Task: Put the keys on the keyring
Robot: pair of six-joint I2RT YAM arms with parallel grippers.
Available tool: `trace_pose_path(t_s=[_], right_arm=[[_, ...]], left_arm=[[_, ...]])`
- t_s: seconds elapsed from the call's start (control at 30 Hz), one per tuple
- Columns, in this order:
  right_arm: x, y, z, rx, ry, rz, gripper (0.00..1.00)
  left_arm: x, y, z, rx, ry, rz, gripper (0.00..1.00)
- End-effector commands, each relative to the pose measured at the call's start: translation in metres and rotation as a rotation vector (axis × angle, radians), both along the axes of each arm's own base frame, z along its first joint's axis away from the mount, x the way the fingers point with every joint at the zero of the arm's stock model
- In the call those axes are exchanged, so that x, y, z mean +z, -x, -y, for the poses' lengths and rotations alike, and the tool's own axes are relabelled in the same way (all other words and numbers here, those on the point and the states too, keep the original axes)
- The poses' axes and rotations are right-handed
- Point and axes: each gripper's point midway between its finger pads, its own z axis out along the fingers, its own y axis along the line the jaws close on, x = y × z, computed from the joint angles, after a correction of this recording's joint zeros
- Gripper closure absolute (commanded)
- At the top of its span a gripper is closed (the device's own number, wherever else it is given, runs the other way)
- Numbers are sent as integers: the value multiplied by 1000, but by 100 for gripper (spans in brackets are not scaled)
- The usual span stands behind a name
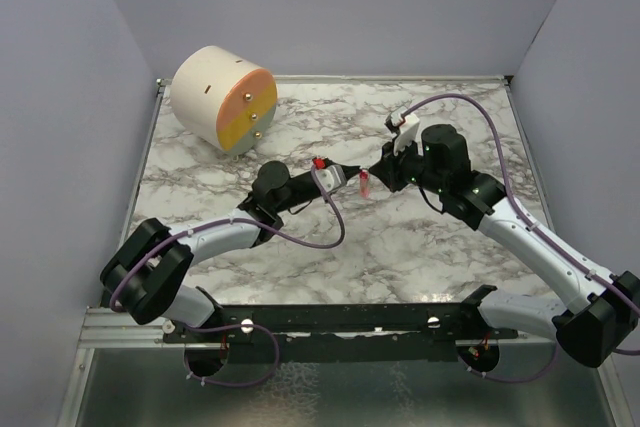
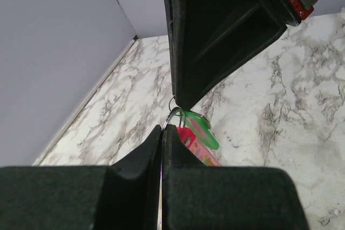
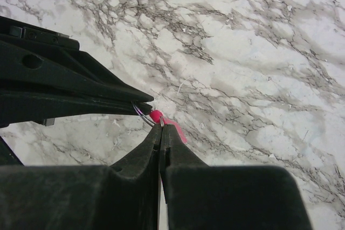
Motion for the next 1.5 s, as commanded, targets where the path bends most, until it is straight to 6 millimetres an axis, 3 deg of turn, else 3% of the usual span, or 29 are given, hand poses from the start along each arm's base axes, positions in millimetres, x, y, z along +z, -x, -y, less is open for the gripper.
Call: trace_pose_path(t_s=[0.0, 0.6, 0.93, 1.13, 1.17, 1.23, 1.3, 1.37, 1.47], right_arm=[[2, -1, 0, -19, -24, 9, 99], [5, -6, -11, -8, -75, 6, 99], [9, -5, -22, 25, -125, 1, 99], [14, -5, -15, 1, -117, 21, 99], [16, -6, -14, -6, -113, 26, 99], [19, -6, -9, -21, -99, 36, 99], [21, -6, -5, -30, -81, 42, 99], [23, -4, -1, -35, -66, 50, 99], [25, -4, 2, -35, -46, 60, 99]], left_arm=[[39, 3, -4, 22, 157, 12, 100], [69, 11, -16, 11, 428, 1, 100], [69, 14, -18, -12, 515, -32, 100], [61, 3, -25, 66, 504, -61, 100], [59, -1, -27, 93, 499, -71, 98], [55, -9, -35, 161, 486, -76, 72], [52, -15, -49, 241, 496, -74, 53], [51, -19, -65, 311, 509, -68, 44], [50, -20, -76, 360, 490, -50, 42]])
